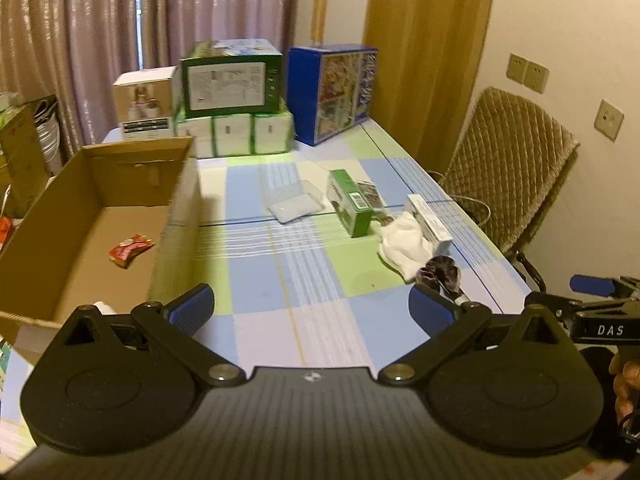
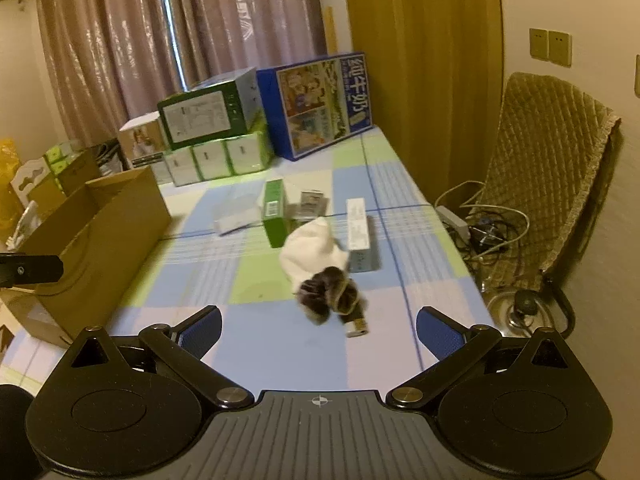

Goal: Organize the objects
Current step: 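Move both open tools back over the remaining items on the table, then grasp the brown scrunchie with the left tool while the right tool grasps the black lighter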

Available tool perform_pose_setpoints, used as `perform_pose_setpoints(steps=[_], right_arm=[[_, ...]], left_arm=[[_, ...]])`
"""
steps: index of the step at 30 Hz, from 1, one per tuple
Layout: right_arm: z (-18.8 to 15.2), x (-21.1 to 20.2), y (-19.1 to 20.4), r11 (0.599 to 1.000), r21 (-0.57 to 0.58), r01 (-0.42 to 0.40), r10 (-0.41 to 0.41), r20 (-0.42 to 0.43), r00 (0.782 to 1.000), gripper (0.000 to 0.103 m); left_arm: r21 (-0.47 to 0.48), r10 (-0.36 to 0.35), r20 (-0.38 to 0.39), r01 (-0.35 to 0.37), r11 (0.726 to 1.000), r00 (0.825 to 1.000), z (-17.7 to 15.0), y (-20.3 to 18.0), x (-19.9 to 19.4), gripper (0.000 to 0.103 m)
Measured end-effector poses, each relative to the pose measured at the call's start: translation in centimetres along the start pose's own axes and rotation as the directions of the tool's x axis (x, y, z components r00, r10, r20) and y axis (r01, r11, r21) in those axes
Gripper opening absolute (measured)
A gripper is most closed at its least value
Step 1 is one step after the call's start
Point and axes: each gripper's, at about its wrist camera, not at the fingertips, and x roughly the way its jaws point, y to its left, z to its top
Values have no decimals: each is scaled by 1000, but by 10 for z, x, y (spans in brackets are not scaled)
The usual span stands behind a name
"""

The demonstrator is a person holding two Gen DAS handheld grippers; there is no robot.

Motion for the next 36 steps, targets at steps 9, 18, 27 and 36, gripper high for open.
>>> perform_pose_setpoints(steps=[9,18,27,36], right_arm=[[-3,34,-19,1000,-5,23,-23,-38,999,101],[-1,63,-47,997,29,65,-63,-91,994,83],[20,101,-74,1000,12,27,-24,-205,978,56],[34,108,-101,995,0,96,-94,-206,974,56]], left_arm=[[28,-31,-74,33,999,997,0,-22,49,102],[25,-106,-111,109,994,988,4,-54,105,99],[13,-159,-150,162,987,976,8,-86,161,92],[-16,-223,-192,224,974,956,1,-116,219,81]])
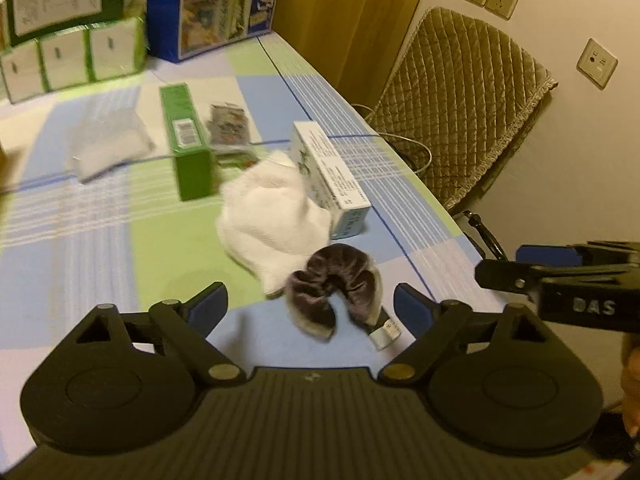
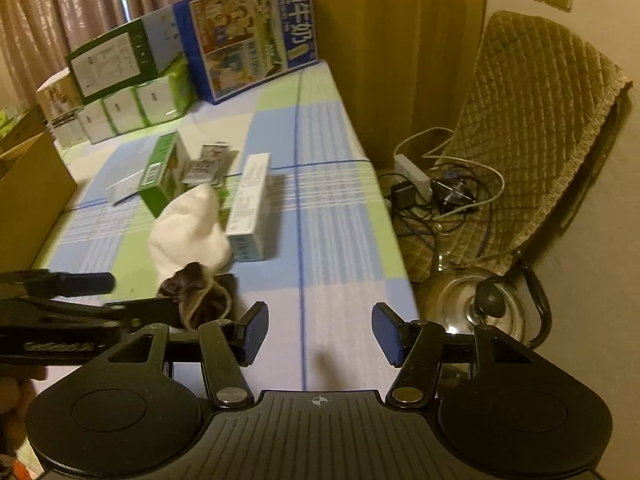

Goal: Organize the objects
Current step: 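Grasp the brown scrunchie with the left tool while the right tool grasps the black lighter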

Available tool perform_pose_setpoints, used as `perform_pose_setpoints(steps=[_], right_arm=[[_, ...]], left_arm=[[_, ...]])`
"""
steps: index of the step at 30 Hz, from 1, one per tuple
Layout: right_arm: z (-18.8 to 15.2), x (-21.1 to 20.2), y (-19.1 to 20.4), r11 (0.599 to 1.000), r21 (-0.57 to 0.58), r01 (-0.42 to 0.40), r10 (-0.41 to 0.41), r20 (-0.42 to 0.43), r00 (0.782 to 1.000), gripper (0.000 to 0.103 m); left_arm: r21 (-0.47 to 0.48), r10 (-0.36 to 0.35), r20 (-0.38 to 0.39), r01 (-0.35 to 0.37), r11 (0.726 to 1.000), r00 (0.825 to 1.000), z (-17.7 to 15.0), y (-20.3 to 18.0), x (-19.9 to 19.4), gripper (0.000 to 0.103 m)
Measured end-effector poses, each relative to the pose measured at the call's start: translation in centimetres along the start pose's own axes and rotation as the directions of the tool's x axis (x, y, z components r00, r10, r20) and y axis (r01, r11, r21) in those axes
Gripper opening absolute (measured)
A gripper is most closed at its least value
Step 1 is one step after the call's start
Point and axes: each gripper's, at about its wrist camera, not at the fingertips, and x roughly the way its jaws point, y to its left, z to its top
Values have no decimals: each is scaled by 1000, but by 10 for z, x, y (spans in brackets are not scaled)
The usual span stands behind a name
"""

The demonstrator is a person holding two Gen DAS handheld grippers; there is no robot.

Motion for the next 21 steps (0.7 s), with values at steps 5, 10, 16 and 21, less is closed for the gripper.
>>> perform_pose_setpoints(steps=[5,10,16,21], right_arm=[[0,2,-10,1000,24,-15,15,-16,1000,56],[1,9,-3,997,13,-75,76,-39,996,56],[-2,32,34,986,-39,-160,156,-84,984,56],[-9,65,63,986,-93,-139,128,-110,986,49]], left_arm=[[20,-12,-29,12,1000,1000,0,-8,26,54],[55,23,-53,-20,998,998,-6,0,16,20],[122,142,-26,-138,983,989,-25,30,-25,18],[94,172,-38,-168,981,984,-37,57,-40,18]])
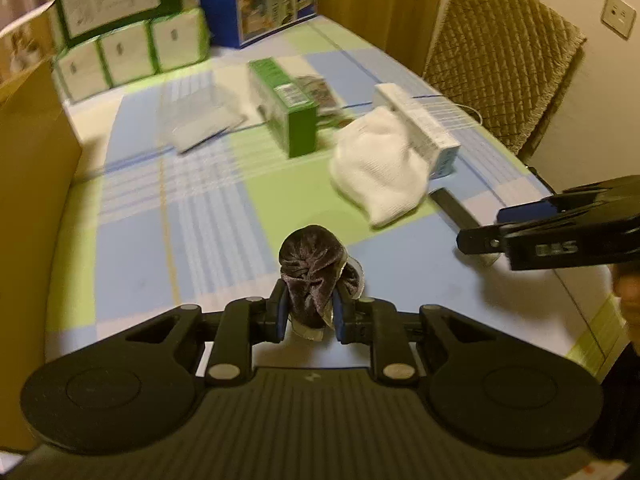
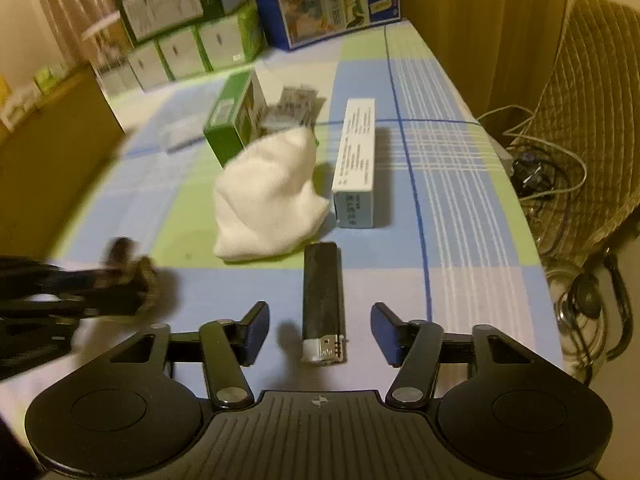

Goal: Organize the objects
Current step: 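Grasp the brown scrunchie with the left tool while the right tool grasps the black lighter, then carry the scrunchie with the left tool while the right tool carries the lighter to the box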

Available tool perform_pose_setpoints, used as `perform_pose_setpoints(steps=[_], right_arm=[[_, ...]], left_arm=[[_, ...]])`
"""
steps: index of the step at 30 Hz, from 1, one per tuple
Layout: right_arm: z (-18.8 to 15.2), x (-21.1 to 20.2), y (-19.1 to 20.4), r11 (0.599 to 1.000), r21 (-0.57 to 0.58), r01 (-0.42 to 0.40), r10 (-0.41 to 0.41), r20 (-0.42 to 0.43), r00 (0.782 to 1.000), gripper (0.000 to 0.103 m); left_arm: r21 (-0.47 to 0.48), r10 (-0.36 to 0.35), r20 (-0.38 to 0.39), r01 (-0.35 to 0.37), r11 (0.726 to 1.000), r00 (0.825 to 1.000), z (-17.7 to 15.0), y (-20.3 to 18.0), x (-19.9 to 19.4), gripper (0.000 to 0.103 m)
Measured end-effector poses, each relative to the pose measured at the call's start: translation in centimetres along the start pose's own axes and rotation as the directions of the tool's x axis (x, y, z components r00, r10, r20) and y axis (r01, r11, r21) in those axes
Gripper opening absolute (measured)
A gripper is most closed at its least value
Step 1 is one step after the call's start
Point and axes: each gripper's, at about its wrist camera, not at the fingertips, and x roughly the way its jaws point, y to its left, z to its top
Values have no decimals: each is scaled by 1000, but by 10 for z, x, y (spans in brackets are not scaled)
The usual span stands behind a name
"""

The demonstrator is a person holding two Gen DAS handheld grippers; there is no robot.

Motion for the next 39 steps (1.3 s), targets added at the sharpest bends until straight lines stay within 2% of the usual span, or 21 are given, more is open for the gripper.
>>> perform_pose_setpoints(steps=[3,6,11,19,39], right_arm=[[0,6,6,999,-21,39,-38,32,999,41],[0,8,7,997,-28,66,-65,46,997,19],[-8,2,18,998,-36,46,-45,36,998,19],[-26,-22,42,999,30,-17,16,33,999,19],[-26,-97,93,999,-20,-36,38,130,991,19]], left_arm=[[-6,-7,1,7,1000,1000,-4,5,-1,18],[-16,-23,4,24,1000,1000,-6,6,-1,18],[-17,-32,1,33,999,999,-13,6,-3,18],[-13,-26,4,26,1000,1000,-26,10,-18,16],[-60,13,69,-9,998,998,-39,23,-101,16]])
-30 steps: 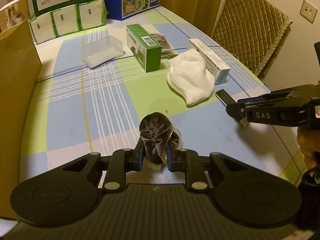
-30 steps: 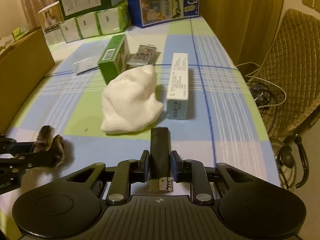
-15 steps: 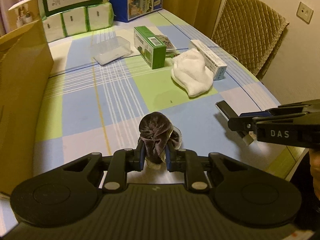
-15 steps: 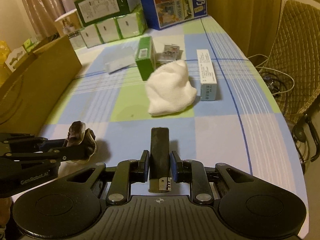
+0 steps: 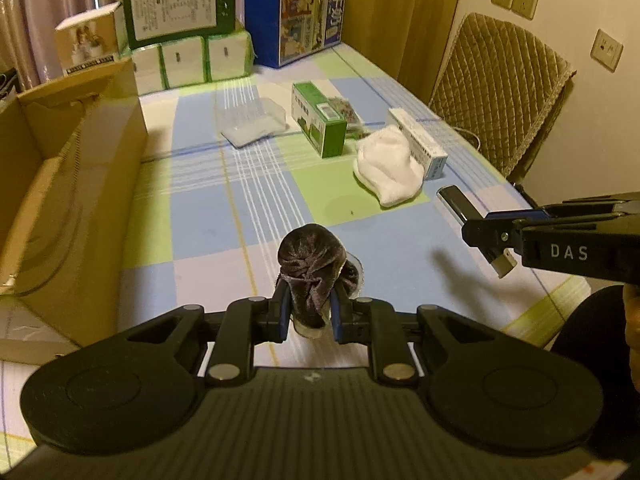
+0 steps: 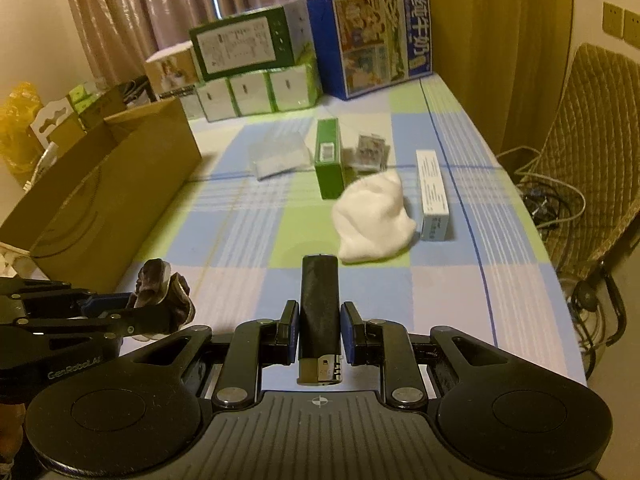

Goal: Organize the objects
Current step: 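Carry the scrunchie with the left tool while the right tool carries the lighter to the box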

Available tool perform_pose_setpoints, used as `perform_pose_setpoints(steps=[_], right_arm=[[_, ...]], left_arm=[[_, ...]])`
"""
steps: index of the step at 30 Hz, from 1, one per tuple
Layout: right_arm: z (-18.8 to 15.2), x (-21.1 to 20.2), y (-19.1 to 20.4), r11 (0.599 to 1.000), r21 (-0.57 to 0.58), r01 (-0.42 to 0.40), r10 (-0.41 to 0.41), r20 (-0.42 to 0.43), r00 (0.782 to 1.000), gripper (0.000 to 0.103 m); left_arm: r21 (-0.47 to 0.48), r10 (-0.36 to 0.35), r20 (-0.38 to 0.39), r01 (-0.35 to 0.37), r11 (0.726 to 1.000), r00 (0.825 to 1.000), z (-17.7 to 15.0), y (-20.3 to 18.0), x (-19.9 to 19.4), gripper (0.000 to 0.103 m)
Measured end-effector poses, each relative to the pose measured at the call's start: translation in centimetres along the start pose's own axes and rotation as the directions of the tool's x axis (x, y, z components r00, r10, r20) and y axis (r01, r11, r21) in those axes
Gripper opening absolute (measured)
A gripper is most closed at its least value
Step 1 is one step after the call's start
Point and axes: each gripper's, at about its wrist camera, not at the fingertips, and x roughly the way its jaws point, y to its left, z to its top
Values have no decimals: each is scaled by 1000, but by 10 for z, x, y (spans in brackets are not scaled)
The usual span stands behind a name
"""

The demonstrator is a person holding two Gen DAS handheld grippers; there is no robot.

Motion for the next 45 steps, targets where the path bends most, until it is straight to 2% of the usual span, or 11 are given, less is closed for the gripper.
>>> perform_pose_setpoints(steps=[14,23,32,37,45], right_arm=[[13,-39,45,996,-70,-49,54,71,996,19],[25,-45,81,986,-120,-115,126,93,988,19],[48,-34,134,958,-215,-192,214,89,973,19],[62,-21,165,937,-241,-251,275,71,959,19],[79,2,205,913,-261,-313,334,38,942,19]], left_arm=[[-7,44,88,-44,999,995,9,14,-62,16],[-13,110,122,-110,994,986,10,37,-99,16],[-45,209,142,-205,978,968,20,89,-133,16],[-46,245,137,-240,970,960,30,118,-141,16],[-62,267,107,-261,963,958,33,158,-138,16]])
